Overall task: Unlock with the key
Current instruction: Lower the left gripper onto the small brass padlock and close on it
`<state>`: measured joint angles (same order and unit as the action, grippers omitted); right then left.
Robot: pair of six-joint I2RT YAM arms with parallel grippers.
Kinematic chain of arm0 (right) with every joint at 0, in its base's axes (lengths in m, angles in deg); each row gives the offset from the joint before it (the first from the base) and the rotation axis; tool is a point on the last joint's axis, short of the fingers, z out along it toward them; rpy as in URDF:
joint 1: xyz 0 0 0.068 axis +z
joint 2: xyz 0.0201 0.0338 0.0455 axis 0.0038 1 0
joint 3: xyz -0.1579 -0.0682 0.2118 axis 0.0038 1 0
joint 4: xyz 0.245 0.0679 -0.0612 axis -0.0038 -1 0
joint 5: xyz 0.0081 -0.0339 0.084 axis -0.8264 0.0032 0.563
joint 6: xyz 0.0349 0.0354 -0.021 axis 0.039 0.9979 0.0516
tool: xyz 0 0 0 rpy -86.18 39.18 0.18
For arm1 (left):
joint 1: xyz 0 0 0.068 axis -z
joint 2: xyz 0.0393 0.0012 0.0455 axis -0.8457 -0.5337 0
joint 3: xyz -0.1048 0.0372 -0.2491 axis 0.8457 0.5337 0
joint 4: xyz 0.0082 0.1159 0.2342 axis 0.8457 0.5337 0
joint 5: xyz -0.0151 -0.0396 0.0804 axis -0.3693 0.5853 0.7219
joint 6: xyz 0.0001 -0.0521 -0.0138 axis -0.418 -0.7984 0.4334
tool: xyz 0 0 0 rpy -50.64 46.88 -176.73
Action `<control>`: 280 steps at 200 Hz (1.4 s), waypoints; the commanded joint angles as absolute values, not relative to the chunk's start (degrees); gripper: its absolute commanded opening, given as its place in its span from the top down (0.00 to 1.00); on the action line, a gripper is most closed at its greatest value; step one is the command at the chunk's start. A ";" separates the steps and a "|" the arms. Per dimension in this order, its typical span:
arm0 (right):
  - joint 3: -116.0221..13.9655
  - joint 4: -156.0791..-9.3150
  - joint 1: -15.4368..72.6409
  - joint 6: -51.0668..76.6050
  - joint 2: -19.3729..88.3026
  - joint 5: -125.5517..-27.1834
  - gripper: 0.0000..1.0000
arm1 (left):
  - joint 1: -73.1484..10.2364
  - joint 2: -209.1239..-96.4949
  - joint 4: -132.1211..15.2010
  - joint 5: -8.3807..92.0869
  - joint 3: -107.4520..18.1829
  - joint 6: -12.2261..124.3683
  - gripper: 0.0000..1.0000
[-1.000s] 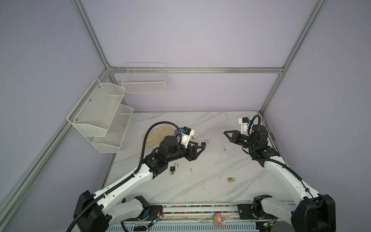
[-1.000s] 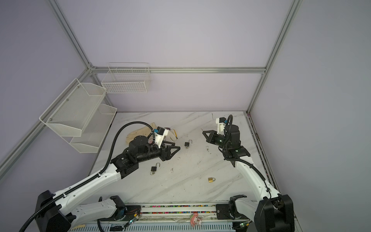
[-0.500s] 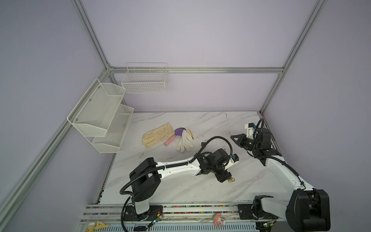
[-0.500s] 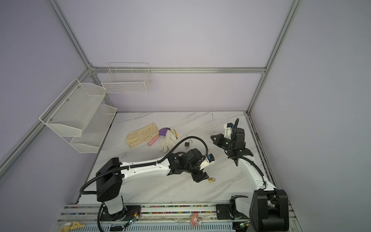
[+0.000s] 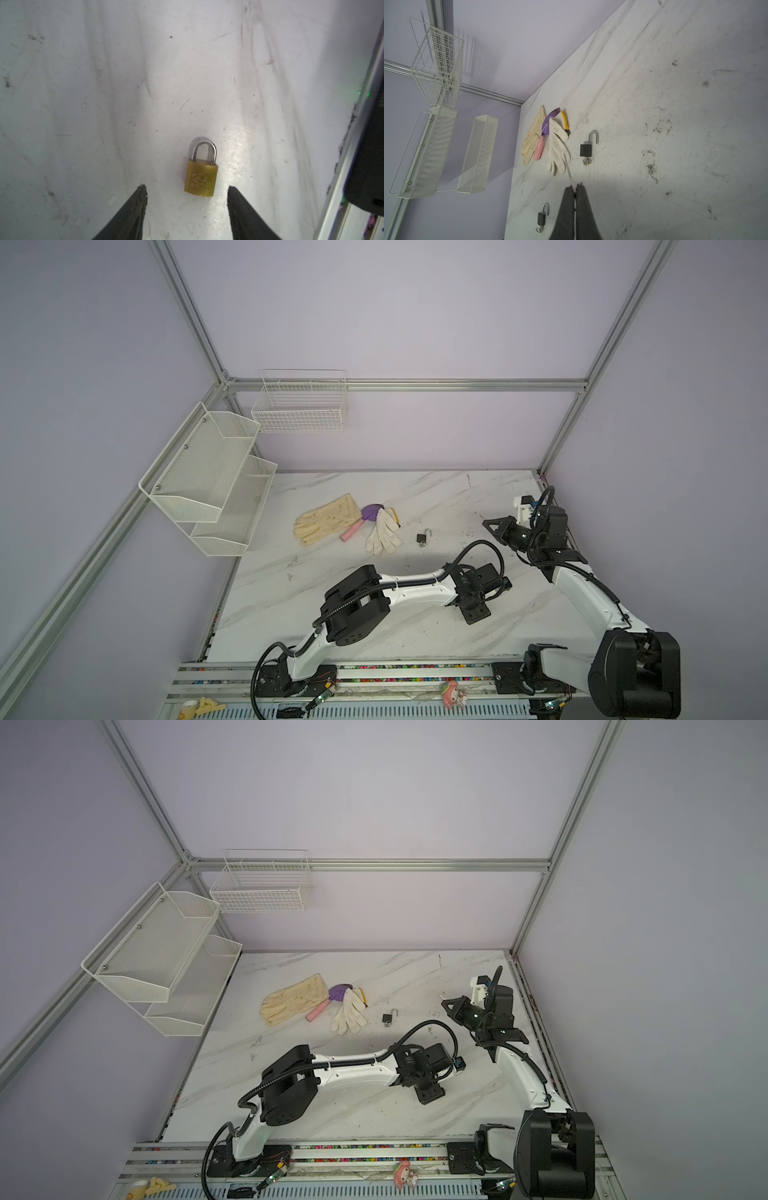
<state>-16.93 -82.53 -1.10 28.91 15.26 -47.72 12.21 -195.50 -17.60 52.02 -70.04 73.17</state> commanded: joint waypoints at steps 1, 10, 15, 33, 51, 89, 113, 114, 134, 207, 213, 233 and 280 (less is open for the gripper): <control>-15.92 -81.34 -1.62 29.00 15.05 -46.63 1.00 | 13.54 -196.35 -15.37 54.25 -77.27 76.16 0.40; -15.96 -81.35 -1.67 28.95 15.00 -46.61 1.00 | 13.60 -196.77 -15.07 53.77 -77.90 76.13 0.41; -15.96 -81.35 -1.71 28.99 14.96 -46.61 1.00 | 13.62 -196.81 -15.13 53.29 -78.01 76.15 0.42; -15.89 -81.35 -1.68 28.99 15.00 -46.52 1.00 | 13.63 -197.52 -15.05 51.64 -78.59 76.19 0.44; -15.66 -80.69 -1.75 29.38 14.90 -45.90 1.00 | 13.62 -198.70 -14.24 51.12 -79.55 76.39 0.49; -15.10 -79.77 -1.89 29.96 14.21 -45.58 1.00 | 13.62 -200.45 -11.47 51.01 -81.18 76.23 0.52; -14.99 -79.68 -1.98 30.01 14.16 -45.61 1.00 | 13.64 -200.97 -10.53 53.98 -81.52 74.71 0.52; -14.99 -79.68 -1.98 30.03 14.21 -45.62 1.00 | 13.63 -200.99 -10.50 54.14 -81.52 74.61 0.52; -14.85 -79.26 -1.98 30.29 14.08 -45.44 1.00 | 13.61 -201.18 -9.95 55.75 -81.92 73.05 0.57; -14.81 -79.14 -2.01 30.40 13.72 -45.30 1.00 | 13.62 -205.14 -6.94 53.21 -86.57 71.33 0.59; -14.84 -79.11 -2.07 30.40 13.68 -45.21 1.00 | 13.63 -205.38 -6.86 53.16 -86.71 71.28 0.59; -14.84 -79.15 -2.06 30.40 13.48 -45.11 1.00 | 13.62 -205.78 -6.46 54.12 -86.80 71.12 0.63; -14.75 -78.99 -2.09 30.37 13.55 -45.05 1.00 | 13.62 -205.48 -4.17 55.88 -86.63 70.65 0.63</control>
